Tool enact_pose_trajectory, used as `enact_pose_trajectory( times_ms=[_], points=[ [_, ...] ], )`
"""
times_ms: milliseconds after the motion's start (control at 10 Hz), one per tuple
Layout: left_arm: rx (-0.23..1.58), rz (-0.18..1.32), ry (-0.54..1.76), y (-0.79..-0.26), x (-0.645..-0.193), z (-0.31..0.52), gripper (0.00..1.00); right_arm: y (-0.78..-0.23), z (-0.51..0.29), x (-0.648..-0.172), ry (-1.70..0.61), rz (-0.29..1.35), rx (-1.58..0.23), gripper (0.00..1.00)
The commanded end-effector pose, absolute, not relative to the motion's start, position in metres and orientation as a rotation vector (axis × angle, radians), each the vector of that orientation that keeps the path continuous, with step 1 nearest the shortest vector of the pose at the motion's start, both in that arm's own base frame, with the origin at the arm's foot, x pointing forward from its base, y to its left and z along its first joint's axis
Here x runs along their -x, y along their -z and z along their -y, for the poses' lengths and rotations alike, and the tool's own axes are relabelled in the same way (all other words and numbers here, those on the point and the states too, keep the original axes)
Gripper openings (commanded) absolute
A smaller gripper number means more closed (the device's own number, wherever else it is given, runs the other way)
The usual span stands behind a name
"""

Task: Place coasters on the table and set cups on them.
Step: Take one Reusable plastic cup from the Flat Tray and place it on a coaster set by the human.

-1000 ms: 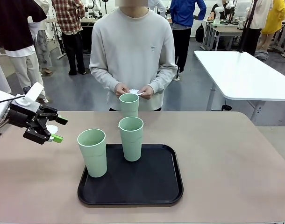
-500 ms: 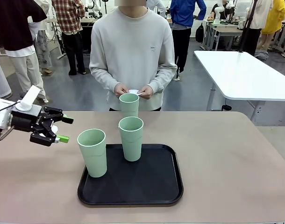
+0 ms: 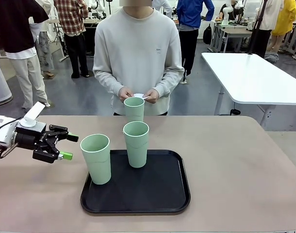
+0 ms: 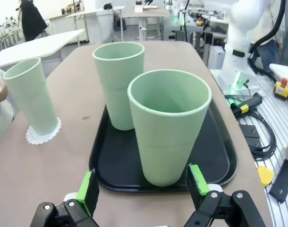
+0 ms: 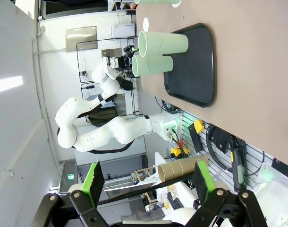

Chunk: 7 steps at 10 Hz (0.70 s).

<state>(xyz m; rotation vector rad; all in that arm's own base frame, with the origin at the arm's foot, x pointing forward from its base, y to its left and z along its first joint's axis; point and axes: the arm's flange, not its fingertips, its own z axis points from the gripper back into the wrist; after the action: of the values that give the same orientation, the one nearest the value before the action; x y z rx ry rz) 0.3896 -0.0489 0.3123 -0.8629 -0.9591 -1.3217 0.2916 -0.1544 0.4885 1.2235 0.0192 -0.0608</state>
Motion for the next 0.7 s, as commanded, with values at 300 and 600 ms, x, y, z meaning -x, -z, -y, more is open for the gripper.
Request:
enact_pose_trajectory(
  times_ms=[300,600],
  points=[
    [1.077,0.979,1.326,-0.287,-0.389,0.051,0.98,-0.489,0.155,-0.292,0.056,-0.020,-1.239,1.00],
    [1.086,1.003,1.344,-0.279,-0.392,0.059,0.98,-0.489,0.155,-0.292,0.056,-0.020,-1.239,1.00]
  ],
)
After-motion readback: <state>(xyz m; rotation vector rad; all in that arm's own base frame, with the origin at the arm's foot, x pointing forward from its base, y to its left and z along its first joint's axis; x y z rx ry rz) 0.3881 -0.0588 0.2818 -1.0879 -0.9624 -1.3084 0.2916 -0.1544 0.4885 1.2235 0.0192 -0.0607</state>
